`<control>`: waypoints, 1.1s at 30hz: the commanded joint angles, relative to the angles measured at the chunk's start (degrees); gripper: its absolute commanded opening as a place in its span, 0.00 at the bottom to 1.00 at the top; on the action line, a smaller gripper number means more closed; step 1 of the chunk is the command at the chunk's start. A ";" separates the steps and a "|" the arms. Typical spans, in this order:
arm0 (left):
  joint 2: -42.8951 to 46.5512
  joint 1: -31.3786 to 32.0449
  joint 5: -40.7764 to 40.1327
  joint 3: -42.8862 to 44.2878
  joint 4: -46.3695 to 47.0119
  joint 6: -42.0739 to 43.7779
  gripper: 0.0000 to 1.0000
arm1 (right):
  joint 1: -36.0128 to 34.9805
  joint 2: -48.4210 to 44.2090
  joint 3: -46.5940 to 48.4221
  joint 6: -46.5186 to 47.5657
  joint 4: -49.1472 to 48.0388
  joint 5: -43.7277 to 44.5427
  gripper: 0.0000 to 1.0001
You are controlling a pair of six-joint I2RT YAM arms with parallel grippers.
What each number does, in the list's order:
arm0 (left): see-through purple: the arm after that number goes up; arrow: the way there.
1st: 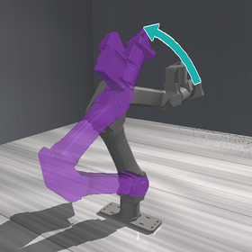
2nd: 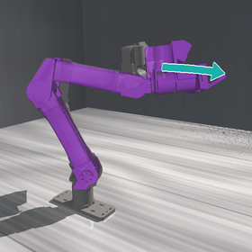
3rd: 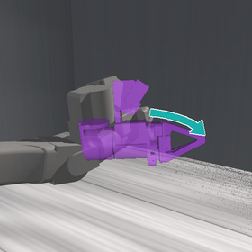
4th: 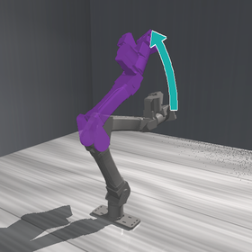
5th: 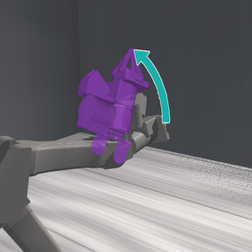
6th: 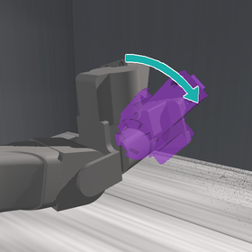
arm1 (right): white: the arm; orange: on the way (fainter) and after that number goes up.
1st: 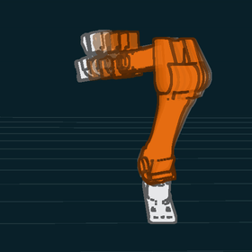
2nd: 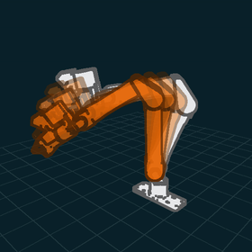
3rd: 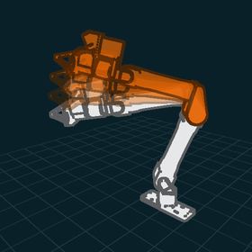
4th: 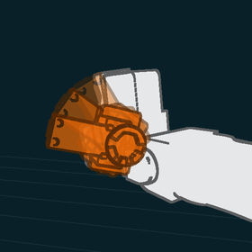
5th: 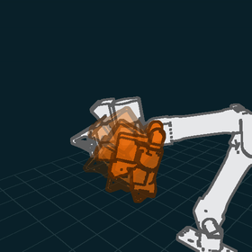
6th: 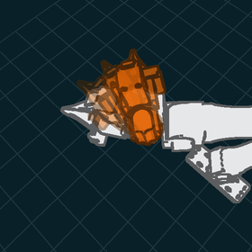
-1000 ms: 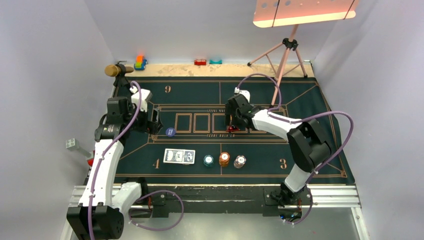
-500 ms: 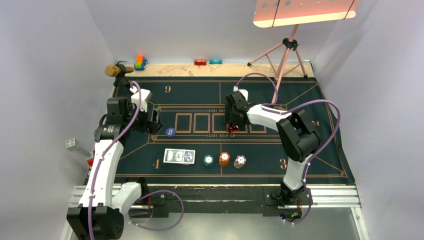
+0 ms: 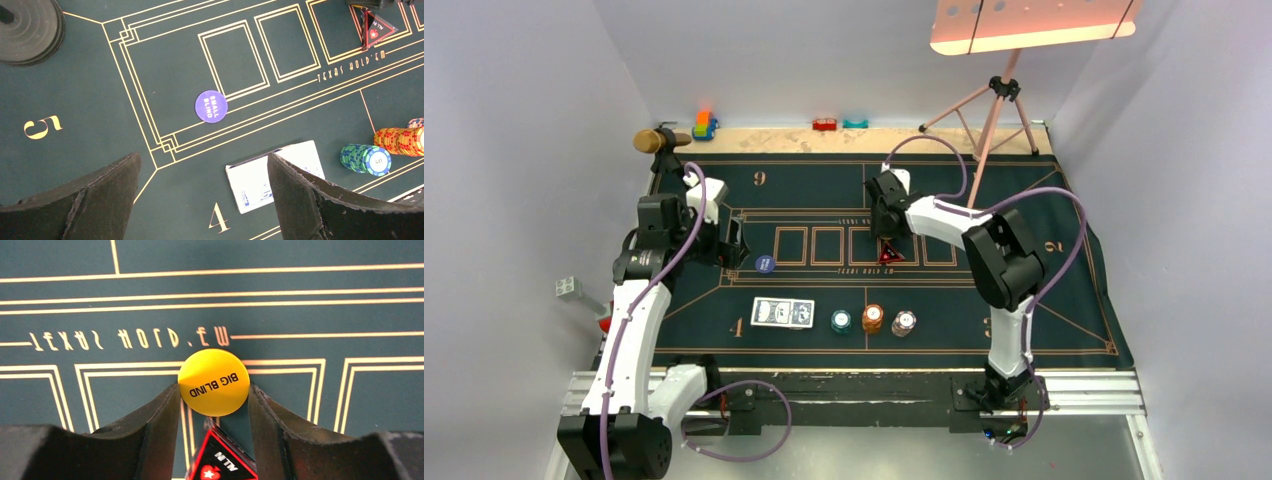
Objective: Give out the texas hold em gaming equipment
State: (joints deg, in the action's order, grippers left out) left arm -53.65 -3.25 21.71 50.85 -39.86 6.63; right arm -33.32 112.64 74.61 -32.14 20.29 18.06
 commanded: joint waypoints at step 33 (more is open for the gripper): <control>1.00 -0.28 -0.32 -0.05 2.18 0.47 1.00 | -5.03 -3.45 4.53 6.66 0.05 1.21 0.95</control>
State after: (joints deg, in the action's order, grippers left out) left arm -53.34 -3.25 21.19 50.85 -39.51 6.66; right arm -37.60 117.45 87.61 -25.58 23.81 14.98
